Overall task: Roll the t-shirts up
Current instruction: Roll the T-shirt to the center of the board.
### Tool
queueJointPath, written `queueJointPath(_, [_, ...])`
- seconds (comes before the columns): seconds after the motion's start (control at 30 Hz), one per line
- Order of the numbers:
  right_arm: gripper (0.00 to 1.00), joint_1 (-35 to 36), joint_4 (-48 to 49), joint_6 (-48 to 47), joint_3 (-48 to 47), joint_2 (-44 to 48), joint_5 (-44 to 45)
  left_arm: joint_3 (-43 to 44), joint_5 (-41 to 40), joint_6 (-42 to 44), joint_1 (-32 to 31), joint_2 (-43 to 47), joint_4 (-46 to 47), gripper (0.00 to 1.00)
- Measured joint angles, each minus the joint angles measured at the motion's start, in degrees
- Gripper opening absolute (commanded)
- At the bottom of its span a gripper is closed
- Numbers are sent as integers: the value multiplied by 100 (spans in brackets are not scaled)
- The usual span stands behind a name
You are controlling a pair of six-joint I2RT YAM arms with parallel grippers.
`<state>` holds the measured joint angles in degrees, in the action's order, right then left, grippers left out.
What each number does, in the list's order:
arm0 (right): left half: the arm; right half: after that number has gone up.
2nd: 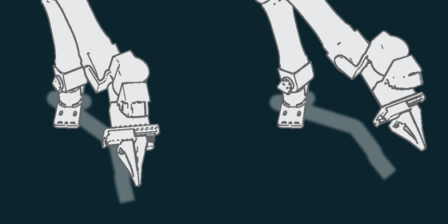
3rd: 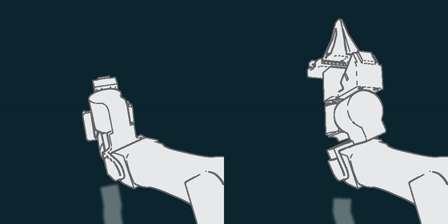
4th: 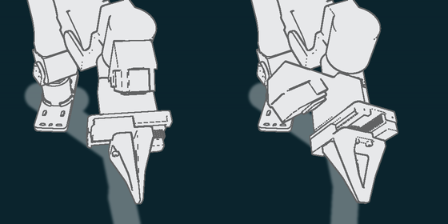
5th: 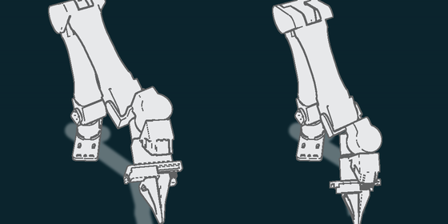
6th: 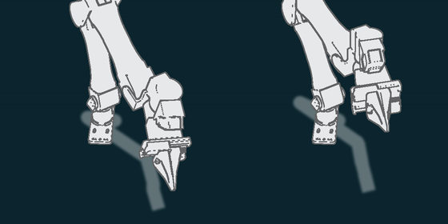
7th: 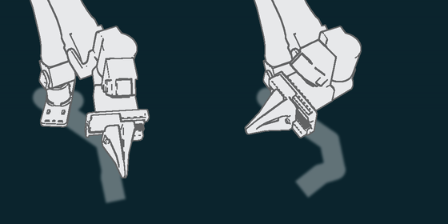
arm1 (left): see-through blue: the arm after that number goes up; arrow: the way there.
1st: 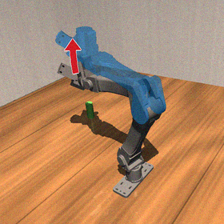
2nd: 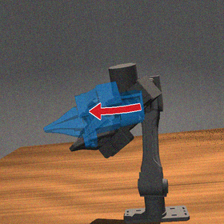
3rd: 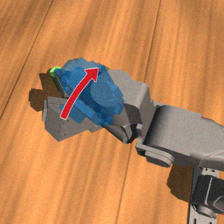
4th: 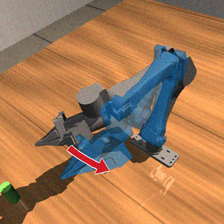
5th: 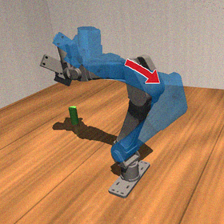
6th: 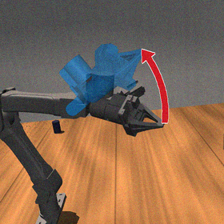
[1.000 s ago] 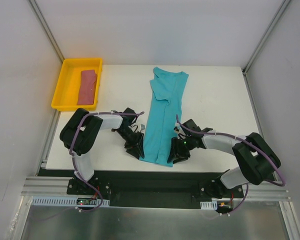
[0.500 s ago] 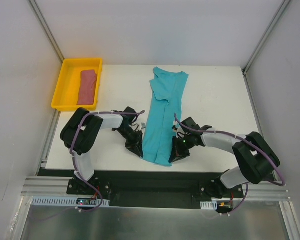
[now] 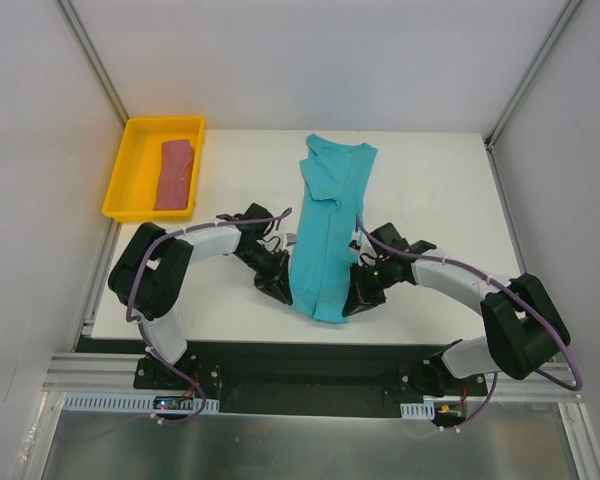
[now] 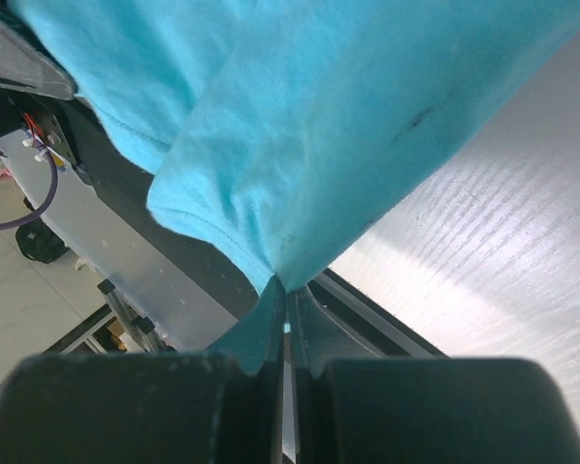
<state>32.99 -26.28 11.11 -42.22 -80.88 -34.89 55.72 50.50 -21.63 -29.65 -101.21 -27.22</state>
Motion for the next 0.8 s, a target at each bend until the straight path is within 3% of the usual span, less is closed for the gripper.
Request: queueJointPath(0.8, [1,-201,-852,181,-505,-74,413,-42,179,-44,238,280,44,4])
